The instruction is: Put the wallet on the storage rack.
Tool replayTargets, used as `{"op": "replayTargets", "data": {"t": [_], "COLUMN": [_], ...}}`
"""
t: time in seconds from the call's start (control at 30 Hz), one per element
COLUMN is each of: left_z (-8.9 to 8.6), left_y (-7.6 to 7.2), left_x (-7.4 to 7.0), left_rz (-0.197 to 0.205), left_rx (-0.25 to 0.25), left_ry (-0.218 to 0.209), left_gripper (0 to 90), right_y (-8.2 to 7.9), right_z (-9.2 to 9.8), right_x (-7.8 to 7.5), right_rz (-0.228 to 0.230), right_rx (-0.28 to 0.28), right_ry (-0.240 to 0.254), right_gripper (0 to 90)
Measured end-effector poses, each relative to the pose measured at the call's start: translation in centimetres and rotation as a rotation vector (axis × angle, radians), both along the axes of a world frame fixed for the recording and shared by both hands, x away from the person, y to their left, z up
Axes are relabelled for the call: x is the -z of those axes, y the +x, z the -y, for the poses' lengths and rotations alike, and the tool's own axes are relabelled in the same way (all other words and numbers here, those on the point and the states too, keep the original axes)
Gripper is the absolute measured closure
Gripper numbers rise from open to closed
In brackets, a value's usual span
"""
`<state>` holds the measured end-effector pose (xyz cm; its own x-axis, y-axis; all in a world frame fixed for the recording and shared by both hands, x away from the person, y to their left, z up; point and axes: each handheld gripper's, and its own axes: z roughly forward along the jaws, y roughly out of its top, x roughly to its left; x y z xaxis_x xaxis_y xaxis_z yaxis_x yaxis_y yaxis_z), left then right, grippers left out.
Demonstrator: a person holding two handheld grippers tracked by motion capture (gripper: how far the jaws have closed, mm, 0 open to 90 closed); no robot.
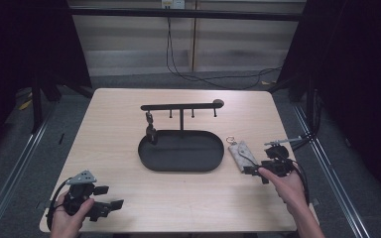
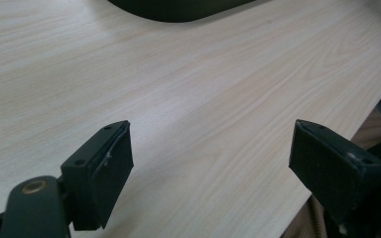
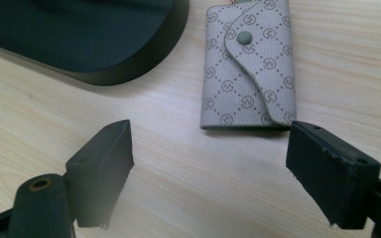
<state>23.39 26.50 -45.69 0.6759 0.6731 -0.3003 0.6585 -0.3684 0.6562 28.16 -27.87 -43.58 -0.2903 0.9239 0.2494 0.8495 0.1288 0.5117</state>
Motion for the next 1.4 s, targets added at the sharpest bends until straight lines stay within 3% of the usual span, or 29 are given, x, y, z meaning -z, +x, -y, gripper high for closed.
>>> {"op": "replayTargets", "data": {"t": [0.1, 0.23, 0.37, 0.6, 0.67, 0.77, 0.9, 1.23, 1.4], "left_z": [0.4, 1.2, 1.7, 2.0, 1.9, 1.9, 1.9, 1.8, 1.8], "left_y": [-0.5, -0.8, -1.1, -1.2, -1.2, -1.1, -1.2, -1.2, -1.2], "left_x": [0.3, 0.7, 0.8, 1.0, 1.0, 1.0, 0.9, 0.9, 0.9], "left_rz": [-0.006, -0.025, -0.019, -0.027, -0.031, -0.03, -0.019, -0.026, -0.021], "left_rx": [0.02, 0.062, 0.087, 0.096, 0.101, 0.095, 0.086, 0.084, 0.086], "left_ry": [0.002, 0.014, 0.026, 0.041, 0.039, 0.04, 0.038, 0.03, 0.031], "left_gripper": [17.0, 17.0, 17.1, 17.1, 17.1, 17.1, 17.1, 18.6, 19.2], "right_y": [1.4, 3.0, 4.7, 7.8, 8.4, 9.4, 10.6, 12.0, 12.1], "right_z": [-0.6, -1.1, -1.4, -2.5, -2.6, -2.8, -3.0, -2.7, -2.7], "right_x": [-0.3, -0.9, -1.4, -1.1, -0.8, -0.3, 0.1, 2.0, 2.5], "right_rz": [-0.077, -0.131, -0.126, -0.179, -0.196, -0.225, -0.252, -0.335, -0.345], "right_rx": [-0.022, -0.043, -0.05, -0.066, -0.064, -0.057, -0.051, -0.033, -0.039], "right_ry": [-0.019, -0.054, -0.079, -0.136, -0.129, -0.178, -0.18, -0.218, -0.198], "right_gripper": [17.5, 16.9, 19.0, 18.0, 18.2, 17.3, 19.5, 20.8, 21.2]}}
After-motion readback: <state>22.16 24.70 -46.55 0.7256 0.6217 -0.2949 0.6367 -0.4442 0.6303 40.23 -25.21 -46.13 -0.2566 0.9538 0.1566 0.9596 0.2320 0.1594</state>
